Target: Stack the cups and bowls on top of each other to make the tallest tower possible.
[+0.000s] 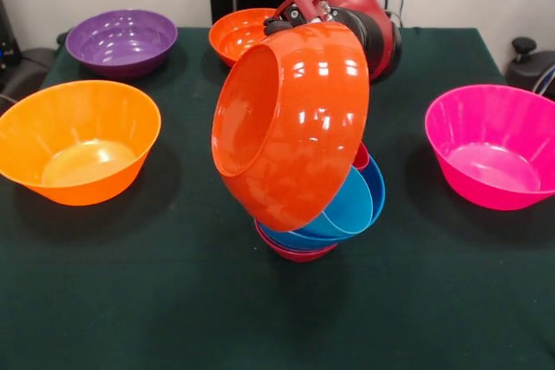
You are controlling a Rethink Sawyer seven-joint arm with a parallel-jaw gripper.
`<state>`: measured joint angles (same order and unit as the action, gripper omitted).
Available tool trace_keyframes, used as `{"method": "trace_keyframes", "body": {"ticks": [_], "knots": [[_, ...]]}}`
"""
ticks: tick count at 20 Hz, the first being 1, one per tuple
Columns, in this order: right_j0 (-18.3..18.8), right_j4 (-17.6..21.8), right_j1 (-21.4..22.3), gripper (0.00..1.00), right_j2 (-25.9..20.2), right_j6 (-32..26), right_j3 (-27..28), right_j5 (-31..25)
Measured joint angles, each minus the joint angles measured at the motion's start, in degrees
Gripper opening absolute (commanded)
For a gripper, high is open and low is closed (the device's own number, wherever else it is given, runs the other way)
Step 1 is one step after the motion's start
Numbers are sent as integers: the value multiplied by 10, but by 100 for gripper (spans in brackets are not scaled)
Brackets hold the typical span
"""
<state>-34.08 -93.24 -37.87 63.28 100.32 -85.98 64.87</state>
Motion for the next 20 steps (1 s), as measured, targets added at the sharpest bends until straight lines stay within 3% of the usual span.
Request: {"method": "trace_keyframes", "body": {"ticks": [9, 20], "knots": [[2, -24, -6, 0, -20, -30, 0, 35], [16, -60, -5, 0, -64, -72, 1, 142]]}}
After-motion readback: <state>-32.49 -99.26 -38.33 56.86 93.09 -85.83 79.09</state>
